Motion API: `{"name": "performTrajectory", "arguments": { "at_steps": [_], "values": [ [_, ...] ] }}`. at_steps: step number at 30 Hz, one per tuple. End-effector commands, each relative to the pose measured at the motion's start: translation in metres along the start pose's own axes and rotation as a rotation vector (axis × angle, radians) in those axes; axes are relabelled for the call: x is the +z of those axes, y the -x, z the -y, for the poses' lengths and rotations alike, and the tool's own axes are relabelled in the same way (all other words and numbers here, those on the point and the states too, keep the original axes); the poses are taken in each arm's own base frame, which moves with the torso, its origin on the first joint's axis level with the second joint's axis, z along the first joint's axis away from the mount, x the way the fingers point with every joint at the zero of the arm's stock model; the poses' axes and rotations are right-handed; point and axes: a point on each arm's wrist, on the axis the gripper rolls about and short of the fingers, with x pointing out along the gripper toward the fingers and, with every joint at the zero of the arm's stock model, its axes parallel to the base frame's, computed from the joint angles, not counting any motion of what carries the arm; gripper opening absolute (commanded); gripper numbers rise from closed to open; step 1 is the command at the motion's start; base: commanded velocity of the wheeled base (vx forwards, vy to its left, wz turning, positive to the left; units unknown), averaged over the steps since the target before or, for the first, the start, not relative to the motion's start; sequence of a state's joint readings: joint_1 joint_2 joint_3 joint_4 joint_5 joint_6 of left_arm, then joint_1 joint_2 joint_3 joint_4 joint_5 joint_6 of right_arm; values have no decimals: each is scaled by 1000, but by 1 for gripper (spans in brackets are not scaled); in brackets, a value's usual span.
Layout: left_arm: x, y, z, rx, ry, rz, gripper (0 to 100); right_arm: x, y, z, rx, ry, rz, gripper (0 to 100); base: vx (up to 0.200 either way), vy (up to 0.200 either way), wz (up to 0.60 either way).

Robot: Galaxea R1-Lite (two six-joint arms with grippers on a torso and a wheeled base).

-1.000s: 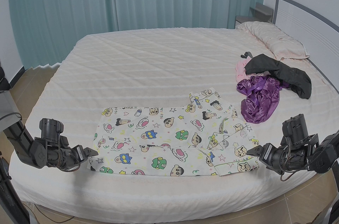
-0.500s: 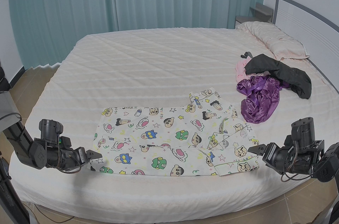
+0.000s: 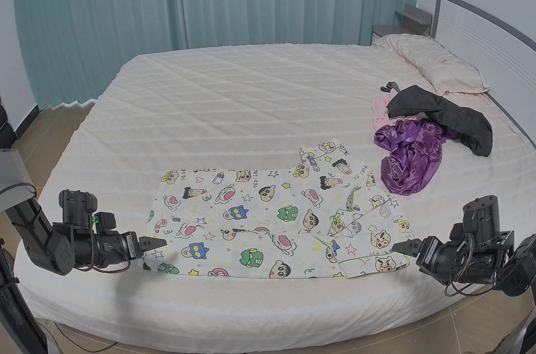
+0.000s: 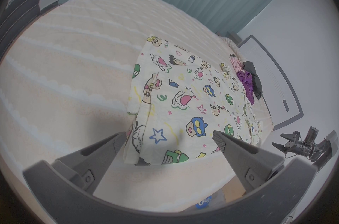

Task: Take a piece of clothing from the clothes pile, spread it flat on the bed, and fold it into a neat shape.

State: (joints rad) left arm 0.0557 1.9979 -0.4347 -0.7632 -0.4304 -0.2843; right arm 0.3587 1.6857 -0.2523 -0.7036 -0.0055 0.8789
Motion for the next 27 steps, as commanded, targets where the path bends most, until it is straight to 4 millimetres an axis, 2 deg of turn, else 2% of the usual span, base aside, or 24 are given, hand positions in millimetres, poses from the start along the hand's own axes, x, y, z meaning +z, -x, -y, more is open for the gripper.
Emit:
{"name": "performTrajectory", "arguments": {
  "at_steps": [1, 22, 23, 27],
  "values": [
    [-12, -9, -6, 6, 13, -31, 100, 0, 1, 0, 5, -1, -4, 100, 0, 0, 0],
    [-7, -25, -4, 1, 71, -24, 100, -2, 2, 1, 16, 1, -25, 100, 0, 0, 0],
    [-7, -26, -4, 2, 73, -26, 0, -2, 2, 1, 16, 1, -25, 100, 0, 0, 0],
    [-8, -27, -7, 32, 79, -27, 0, -2, 2, 1, 16, 0, -24, 100, 0, 0, 0]
  ]
}}
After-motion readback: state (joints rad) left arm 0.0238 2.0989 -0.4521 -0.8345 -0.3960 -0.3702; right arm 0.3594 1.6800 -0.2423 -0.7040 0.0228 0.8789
